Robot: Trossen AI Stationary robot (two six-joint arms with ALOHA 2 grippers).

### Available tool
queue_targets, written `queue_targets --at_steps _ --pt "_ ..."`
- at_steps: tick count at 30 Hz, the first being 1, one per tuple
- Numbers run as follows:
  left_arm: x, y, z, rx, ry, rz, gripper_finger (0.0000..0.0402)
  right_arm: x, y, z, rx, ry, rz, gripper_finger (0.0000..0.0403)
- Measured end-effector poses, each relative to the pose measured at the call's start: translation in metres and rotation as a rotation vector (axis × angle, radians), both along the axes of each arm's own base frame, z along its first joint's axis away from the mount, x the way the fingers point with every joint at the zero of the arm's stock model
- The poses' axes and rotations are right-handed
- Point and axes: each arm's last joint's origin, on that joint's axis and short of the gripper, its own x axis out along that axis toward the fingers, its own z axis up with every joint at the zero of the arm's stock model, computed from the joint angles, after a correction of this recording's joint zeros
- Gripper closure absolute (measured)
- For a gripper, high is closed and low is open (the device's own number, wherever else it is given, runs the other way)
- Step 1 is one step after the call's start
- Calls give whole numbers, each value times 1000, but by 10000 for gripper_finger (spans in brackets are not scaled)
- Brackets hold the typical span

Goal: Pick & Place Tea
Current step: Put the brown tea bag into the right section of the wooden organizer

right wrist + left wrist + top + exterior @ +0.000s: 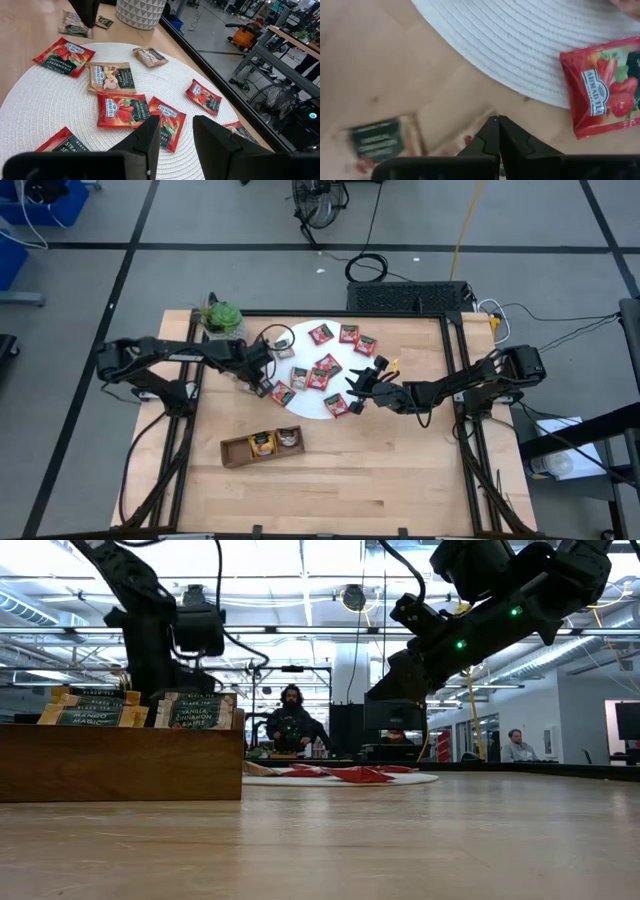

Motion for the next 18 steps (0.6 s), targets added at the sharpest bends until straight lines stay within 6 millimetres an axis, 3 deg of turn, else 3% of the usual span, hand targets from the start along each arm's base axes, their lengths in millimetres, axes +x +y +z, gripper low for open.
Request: queue_targets --at_steps 5,8,18 --pt "-6 -5 16 18 -49 24 392 0 0 0 0 0 0 300" --pt "-17 -8 22 -16 -2 74 367 0 1 0 0 0 4 300" --pt "-49 -13 21 -87 85 248 181 0 1 -1 0 10 5 300"
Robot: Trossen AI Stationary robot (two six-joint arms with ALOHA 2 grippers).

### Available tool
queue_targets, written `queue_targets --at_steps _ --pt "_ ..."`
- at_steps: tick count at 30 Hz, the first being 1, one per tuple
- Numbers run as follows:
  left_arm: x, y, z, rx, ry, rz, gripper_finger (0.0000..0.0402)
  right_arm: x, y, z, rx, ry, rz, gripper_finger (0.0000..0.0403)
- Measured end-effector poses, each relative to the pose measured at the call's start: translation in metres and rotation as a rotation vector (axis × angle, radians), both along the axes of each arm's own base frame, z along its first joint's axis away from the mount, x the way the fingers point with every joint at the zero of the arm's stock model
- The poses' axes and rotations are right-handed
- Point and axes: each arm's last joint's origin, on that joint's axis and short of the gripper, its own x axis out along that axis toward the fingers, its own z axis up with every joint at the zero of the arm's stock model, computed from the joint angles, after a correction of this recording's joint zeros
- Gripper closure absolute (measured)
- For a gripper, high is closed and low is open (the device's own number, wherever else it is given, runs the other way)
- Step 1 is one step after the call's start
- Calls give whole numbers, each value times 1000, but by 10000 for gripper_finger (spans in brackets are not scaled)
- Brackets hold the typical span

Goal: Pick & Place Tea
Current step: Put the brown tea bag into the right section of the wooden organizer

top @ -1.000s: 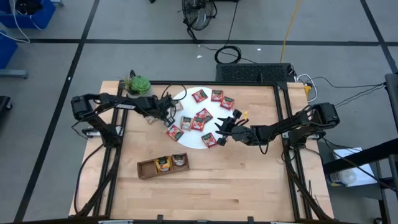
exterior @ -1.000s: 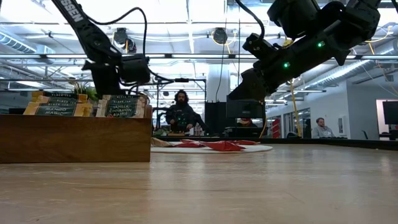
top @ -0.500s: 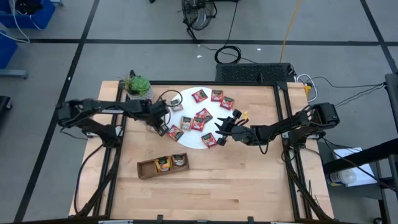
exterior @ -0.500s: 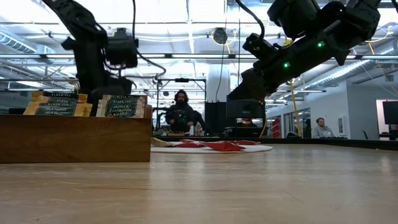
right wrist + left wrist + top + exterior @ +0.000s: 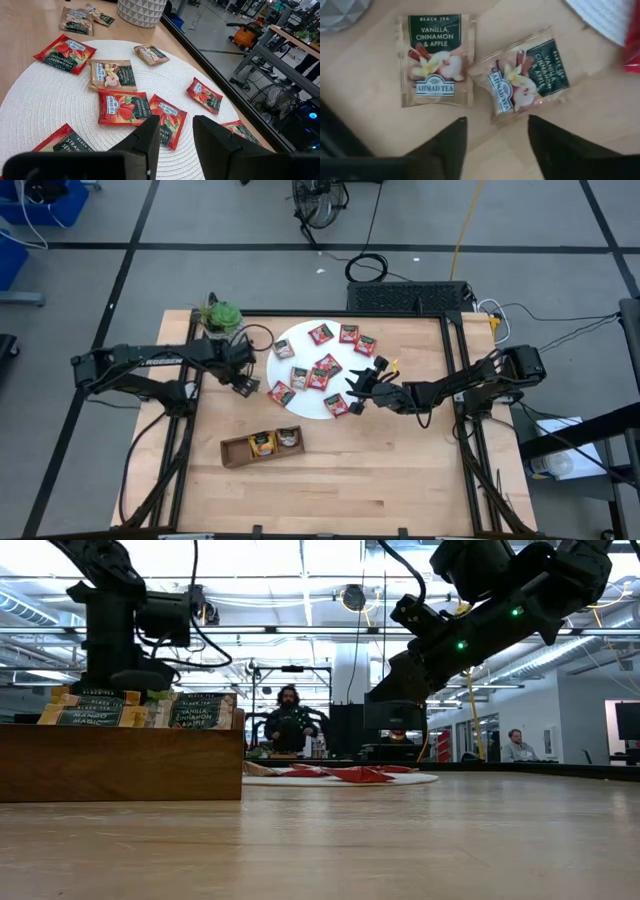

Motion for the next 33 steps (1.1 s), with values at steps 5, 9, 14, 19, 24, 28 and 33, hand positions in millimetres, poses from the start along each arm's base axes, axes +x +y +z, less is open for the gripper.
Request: queue_targets --at_steps 5,9,14,19,24,28,33 --pt "-13 2 1 -15 -89 60 124 1 1 -1 22 4 46 300" --pt "-20 1 -8 -68 -218 92 111 1 1 0 23 2 47 300" --pt "-27 -3 -32 -123 -263 144 110 1 1 0 23 1 47 300" --pt "-32 -4 -45 -94 -247 187 110 1 1 0 23 -8 47 300" --pt "-26 -1 -46 -70 -333 171 110 1 1 0 23 -8 47 300" --pt "-25 -1 -46 -69 -349 164 110 1 1 0 23 -8 47 300" --pt "-25 -2 -46 -83 -344 147 120 1 1 0 23 -8 46 300"
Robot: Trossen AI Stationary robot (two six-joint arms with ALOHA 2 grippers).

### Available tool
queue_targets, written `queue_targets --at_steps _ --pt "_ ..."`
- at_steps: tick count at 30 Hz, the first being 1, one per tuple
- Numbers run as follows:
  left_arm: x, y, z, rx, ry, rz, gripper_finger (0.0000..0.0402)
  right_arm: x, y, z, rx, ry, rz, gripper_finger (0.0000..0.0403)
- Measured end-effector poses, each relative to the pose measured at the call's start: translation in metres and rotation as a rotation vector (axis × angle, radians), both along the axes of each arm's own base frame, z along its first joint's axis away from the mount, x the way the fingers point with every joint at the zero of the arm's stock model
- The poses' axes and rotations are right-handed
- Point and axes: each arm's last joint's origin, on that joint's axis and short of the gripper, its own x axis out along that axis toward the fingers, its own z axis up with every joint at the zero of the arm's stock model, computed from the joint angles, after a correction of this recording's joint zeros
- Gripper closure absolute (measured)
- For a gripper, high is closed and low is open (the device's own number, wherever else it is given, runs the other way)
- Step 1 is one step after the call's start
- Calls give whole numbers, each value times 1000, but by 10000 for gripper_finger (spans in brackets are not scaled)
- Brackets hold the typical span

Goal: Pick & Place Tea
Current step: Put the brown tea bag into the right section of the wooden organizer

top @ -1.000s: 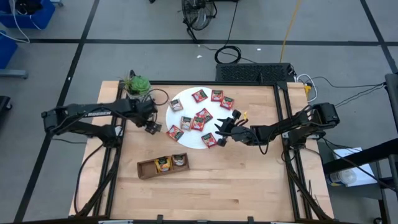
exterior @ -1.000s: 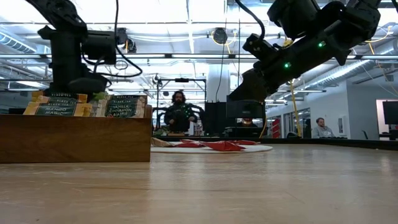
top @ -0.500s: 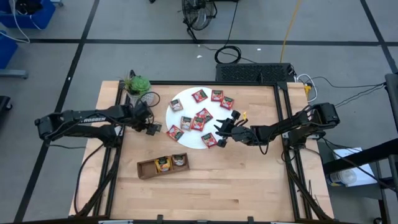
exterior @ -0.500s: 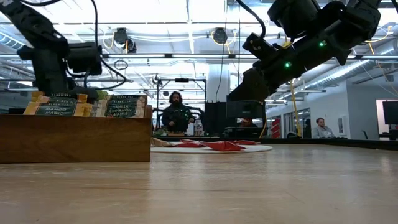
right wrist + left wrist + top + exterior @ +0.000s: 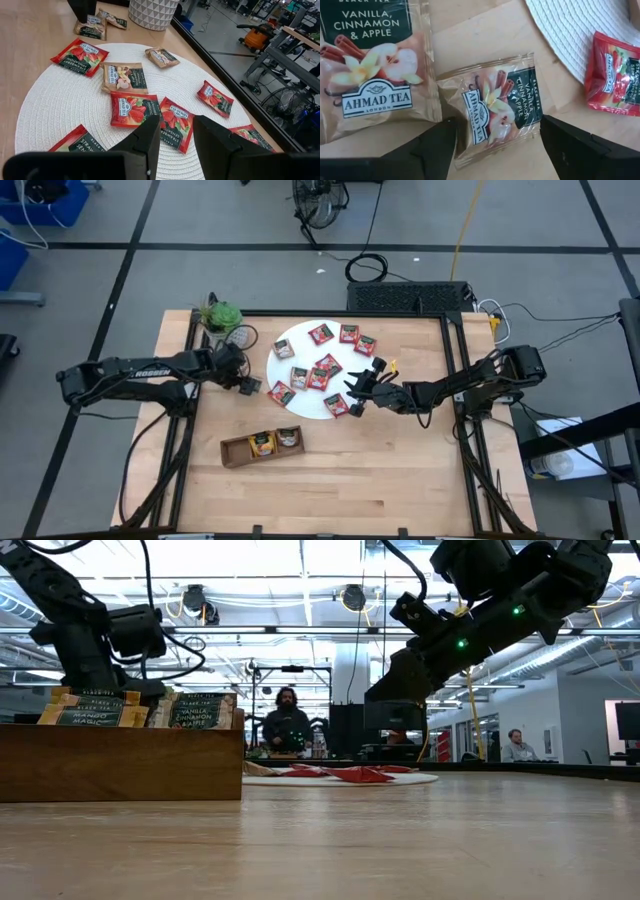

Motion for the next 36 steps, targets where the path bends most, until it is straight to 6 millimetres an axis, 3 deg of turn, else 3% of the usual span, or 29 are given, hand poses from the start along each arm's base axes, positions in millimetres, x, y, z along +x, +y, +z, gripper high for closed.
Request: queue_targets --at_steps 4,11,15,23,26,31,36 --pt "-2 -2 -1 10 39 -4 182 0 0 0 0 0 0 300" --pt "-6 0 -3 90 117 15 381 0 0 0 0 0 0 300" --pt "-1 1 5 136 99 -20 395 0 0 0 2 -2 -1 300" --pt "25 -2 49 312 -22 -125 399 1 0 1 22 -25 -7 300" --pt "38 -8 64 477 -66 -165 400 4 0 5 57 -85 55 300" --pt "60 -24 80 860 -198 -309 400 19 -2 15 160 -349 268 300" --pt "76 -36 89 1114 -295 -367 401 31 -13 12 160 -541 272 300"
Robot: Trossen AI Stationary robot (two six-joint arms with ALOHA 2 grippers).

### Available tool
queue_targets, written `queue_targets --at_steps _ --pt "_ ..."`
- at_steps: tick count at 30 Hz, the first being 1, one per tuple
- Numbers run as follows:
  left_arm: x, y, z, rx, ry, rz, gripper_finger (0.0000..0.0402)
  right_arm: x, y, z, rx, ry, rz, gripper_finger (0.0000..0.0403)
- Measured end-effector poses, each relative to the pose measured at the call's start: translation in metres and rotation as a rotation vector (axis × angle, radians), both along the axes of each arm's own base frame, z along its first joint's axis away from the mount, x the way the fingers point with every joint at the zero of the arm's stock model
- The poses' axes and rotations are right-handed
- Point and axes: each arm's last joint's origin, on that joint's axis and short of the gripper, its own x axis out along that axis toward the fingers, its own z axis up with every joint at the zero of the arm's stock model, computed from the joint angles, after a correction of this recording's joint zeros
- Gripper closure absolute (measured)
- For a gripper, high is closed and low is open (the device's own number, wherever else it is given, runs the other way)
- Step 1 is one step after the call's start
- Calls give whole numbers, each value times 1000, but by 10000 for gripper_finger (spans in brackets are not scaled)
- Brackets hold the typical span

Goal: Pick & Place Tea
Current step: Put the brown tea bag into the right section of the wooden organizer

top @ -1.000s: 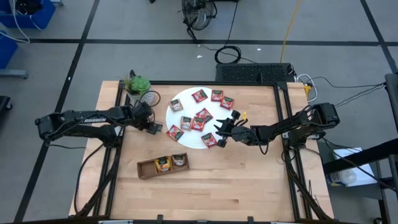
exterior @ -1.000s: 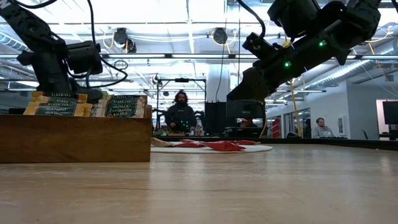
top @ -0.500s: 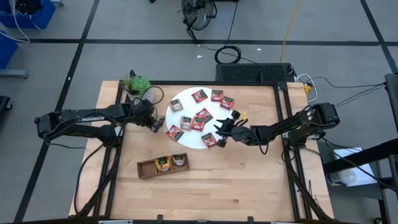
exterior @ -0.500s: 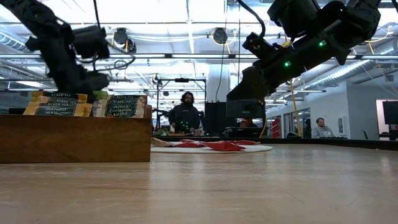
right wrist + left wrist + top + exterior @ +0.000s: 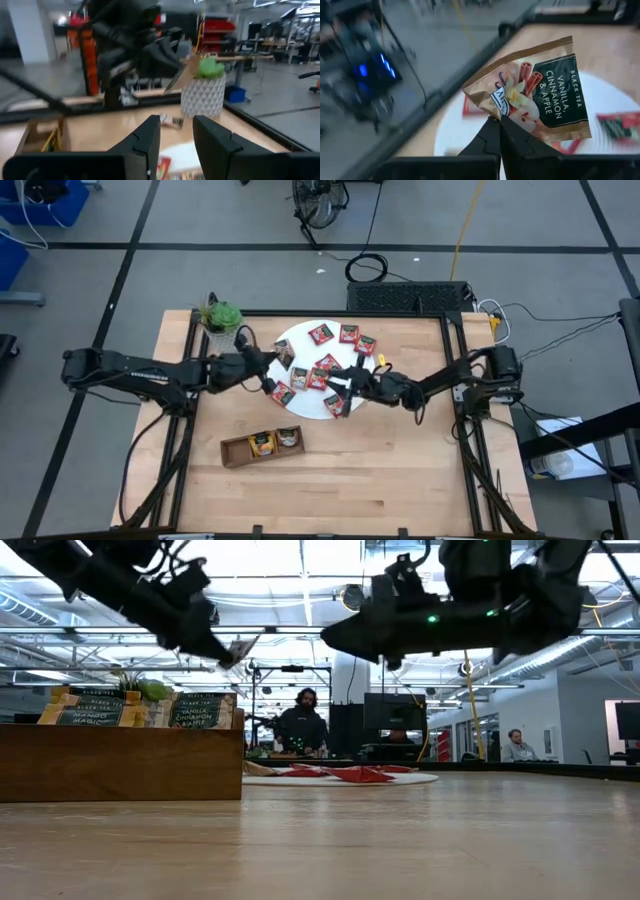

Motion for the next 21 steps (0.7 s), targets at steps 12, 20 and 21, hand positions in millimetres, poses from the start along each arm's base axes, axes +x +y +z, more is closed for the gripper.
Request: queue_targets --at_steps 12,20,21 --pt "28 -10 -27 131 114 -88 401 58 -15 -10 10 31 35 284" --pt "29 -16 -26 198 133 -92 401 67 -20 -7 99 10 30 238" --pt "29 -17 -26 206 138 -86 401 67 -20 -6 113 10 29 235"
